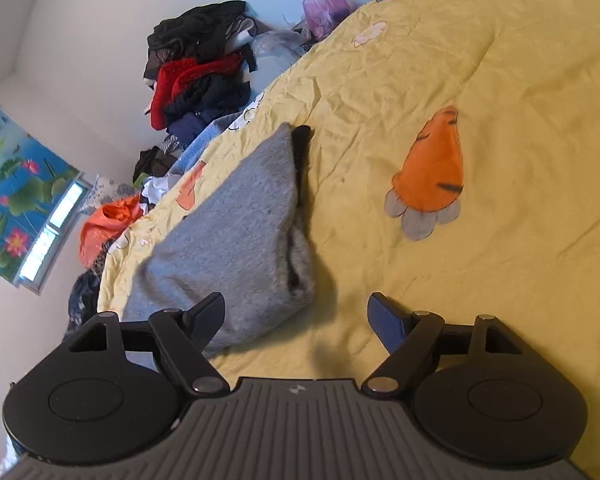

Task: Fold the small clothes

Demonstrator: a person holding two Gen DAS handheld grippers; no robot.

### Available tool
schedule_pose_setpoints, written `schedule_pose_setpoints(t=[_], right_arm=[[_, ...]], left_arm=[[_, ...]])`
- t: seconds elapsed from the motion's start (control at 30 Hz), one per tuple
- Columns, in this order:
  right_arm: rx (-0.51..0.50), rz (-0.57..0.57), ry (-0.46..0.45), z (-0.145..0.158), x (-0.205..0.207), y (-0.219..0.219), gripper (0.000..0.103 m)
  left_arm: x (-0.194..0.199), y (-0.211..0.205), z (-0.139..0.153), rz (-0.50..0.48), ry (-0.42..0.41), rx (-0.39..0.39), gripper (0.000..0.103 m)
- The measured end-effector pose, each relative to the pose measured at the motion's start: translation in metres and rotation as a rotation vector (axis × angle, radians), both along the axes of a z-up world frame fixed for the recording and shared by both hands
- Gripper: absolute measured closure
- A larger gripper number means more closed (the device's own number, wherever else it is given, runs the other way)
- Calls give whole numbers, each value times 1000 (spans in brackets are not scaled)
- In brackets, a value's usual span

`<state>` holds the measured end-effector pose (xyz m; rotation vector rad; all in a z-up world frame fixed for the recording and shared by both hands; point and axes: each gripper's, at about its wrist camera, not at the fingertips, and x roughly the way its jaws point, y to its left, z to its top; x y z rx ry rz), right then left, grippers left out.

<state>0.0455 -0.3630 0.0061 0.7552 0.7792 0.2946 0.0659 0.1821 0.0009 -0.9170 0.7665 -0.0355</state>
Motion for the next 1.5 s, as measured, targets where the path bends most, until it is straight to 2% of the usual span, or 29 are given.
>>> schedule_pose_setpoints(t=[0.03,0.1,0.17,0.2,0.23,0.27,0.3,0.37,0.53,0.63,0.77,0.83,0.87,0.9,0.93,1.03,1.07,1.1,1.13,1.17,1.2,1.27,1.3,1.33,1.37,1.4,1.43,1.5], right_arm=[[38,-11,9,-3,3,2,25],[119,-28,24,-9,10,6,25],[127,-56,18,-9,17,13,27],[127,-61,27,-10,23,16,31],[131,-55,47,-12,30,19,43],[132,-40,74,-14,36,23,56],[114,-20,98,-16,42,29,91],[66,-16,83,-13,45,37,90],[99,34,-24,25,28,26,91],[114,69,-46,40,6,12,91],[153,106,-8,34,-35,-6,92],[151,117,36,21,-49,-13,89],[131,102,53,13,-54,-16,83],[117,86,78,6,-54,-17,76],[115,64,110,-1,-53,-19,49],[214,21,93,-8,-49,-22,26],[214,17,80,-7,-44,-18,24],[207,11,71,-8,-40,-13,24],[206,2,71,-9,-34,-9,26],[204,-4,56,-10,-28,-2,26],[203,-11,47,-10,-22,4,26],[180,-18,24,-10,-9,19,29],[159,-23,22,-12,-3,27,35],[141,-26,38,-15,3,33,58],[142,-19,63,-21,9,38,90],[142,-23,83,-27,11,40,90],[146,-29,83,-31,11,41,90],[164,-32,72,-31,5,41,91]], left_arm=[[6,-1,0,14,9,-1,24],[19,-4,-5,27,48,-2,63],[26,-8,-7,38,85,32,77],[30,-11,-5,31,101,65,92],[33,-14,-5,15,123,108,96],[34,-17,-3,6,125,134,97],[34,-17,-1,6,131,152,98],[29,-14,6,4,131,162,98],[-8,-2,40,-54,47,139,99],[-42,-3,50,-88,39,130,99],[-90,-1,29,-117,83,112,99],[-104,3,12,-96,128,163,99],[-108,8,3,-75,148,157,98],[-113,14,-4,-59,126,108,97],[-116,18,-7,-38,121,69,97],[-121,21,-12,32,120,-14,91],[-122,19,-12,51,109,-29,82],[-123,17,-12,65,84,-48,65],[-124,13,-11,72,46,-71,52],[-123,9,-10,76,3,-100,24],[-121,3,-9,87,-26,-113,11],[-114,-13,-3,122,-42,-55,9],[-110,-21,0,122,-48,1,9],[-107,-28,2,114,-51,62,10],[-102,-36,6,105,-40,135,33],[-95,-43,7,77,1,198,95],[-85,-46,2,33,61,218,96],[-83,-42,3,17,61,196,97]])
